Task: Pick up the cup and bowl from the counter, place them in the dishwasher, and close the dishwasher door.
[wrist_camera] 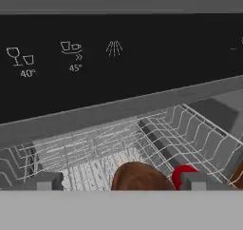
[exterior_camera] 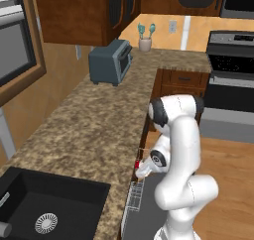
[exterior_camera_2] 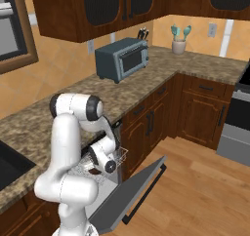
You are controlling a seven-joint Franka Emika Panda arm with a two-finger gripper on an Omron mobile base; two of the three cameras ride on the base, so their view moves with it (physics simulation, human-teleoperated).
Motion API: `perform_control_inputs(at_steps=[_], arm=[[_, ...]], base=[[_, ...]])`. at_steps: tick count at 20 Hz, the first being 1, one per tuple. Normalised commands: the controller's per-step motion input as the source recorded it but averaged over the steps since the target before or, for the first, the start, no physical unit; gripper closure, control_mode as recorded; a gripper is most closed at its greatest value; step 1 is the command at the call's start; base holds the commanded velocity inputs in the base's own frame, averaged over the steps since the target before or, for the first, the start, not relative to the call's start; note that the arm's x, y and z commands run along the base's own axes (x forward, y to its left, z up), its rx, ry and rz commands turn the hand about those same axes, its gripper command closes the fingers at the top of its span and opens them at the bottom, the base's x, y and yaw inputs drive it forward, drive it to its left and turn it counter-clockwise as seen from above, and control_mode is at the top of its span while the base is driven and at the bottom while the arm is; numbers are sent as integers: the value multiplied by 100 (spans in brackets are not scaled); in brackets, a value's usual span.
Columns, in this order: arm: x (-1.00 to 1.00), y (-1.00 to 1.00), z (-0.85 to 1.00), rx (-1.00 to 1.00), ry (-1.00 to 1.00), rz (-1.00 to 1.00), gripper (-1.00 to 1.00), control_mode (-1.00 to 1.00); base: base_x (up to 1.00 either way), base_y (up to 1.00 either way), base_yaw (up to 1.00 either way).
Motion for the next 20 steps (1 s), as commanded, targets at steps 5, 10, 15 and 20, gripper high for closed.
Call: perform_control_inputs(at_steps=[5, 10, 15, 20], arm=[[-26, -68, 100, 0, 0, 0, -100, -100], [-5, -73, 100, -9, -8, -7, -100, -100], [-45, -60, 100, 0, 12, -10, -100, -100], [-47, -48, 100, 18, 30, -13, -100, -100]], base=[[0, 0, 0], [0, 0, 0], [0, 0, 0], [0, 0, 0]])
